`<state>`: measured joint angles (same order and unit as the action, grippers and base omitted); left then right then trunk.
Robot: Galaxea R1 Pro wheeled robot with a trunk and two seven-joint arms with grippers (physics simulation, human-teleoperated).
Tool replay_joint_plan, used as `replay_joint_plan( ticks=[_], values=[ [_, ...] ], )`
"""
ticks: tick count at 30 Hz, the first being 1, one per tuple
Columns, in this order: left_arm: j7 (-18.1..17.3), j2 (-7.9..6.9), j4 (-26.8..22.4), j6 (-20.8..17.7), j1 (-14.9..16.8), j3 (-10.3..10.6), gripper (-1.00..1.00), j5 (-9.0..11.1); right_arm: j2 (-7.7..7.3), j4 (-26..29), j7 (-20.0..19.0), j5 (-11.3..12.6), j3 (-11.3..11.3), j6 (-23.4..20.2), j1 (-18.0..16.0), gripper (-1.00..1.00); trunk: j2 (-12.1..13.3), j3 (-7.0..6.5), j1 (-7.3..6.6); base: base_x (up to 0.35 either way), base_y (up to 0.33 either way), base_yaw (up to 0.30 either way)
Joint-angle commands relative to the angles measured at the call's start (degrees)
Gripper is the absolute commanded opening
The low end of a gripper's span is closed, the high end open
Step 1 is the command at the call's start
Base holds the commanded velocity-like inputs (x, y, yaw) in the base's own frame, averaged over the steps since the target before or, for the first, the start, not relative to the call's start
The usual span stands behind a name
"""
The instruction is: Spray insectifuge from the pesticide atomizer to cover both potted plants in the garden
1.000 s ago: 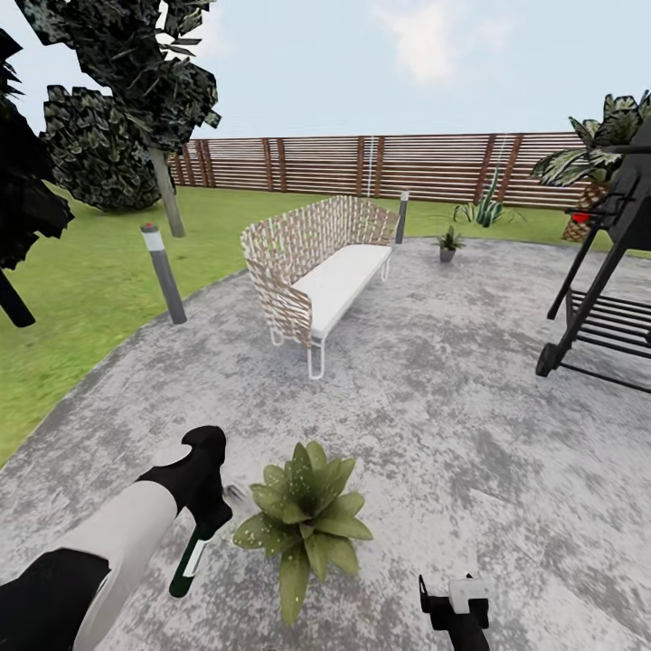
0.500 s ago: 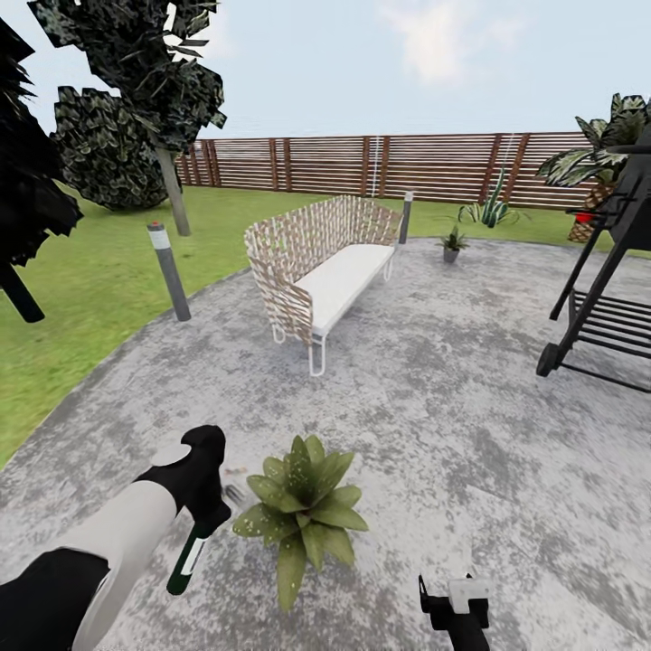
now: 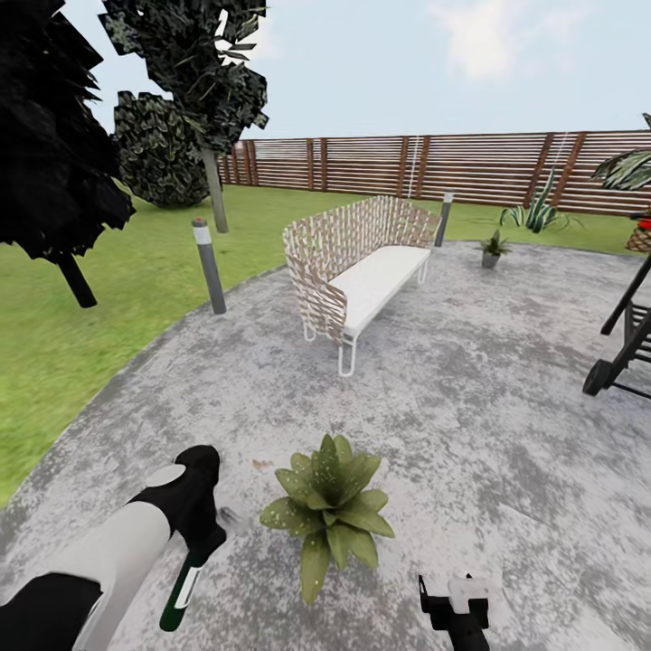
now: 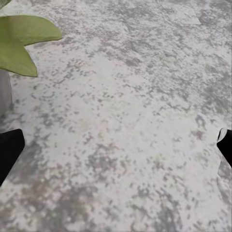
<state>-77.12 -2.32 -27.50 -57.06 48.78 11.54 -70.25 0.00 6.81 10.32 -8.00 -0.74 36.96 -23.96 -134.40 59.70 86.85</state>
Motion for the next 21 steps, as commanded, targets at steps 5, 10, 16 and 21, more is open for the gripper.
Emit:
replay_joint_plan(
  ticks=[5, 10, 16, 21],
  values=[
    [2.99, 0.26, -0.31, -0.67, 0.00, -7.32, -1.00, -0.47, 0.00, -0.04, 0.58, -0.61, -0.08, 0.04, -0.03, 1.00, -0.02, 0.05, -0.01, 0.000, 0.000, 0.211],
    [8.30, 0.40, -0.04, -0.68, -0.54, -9.81, -1.00, -0.35, -0.20, 0.02, 0.51, -0.57, -0.06, 0.04, -0.03, 1.00, -0.02, 0.05, -0.01, 0.000, 0.000, 0.026],
    [9.17, 0.58, -0.09, -0.68, -2.94, -10.17, -1.00, -0.33, -0.41, 0.05, 0.57, -0.53, 0.00, 0.04, -0.03, 1.00, -0.02, 0.05, -0.01, 0.000, 0.000, 0.001],
    [10.00, 0.70, -0.41, -0.68, -3.06, -10.21, -1.00, -0.31, -0.44, 0.05, 0.65, -0.52, -0.04, 0.04, -0.03, 1.00, -0.02, 0.05, -0.01, 0.000, -0.120, 0.000]
  ],
)
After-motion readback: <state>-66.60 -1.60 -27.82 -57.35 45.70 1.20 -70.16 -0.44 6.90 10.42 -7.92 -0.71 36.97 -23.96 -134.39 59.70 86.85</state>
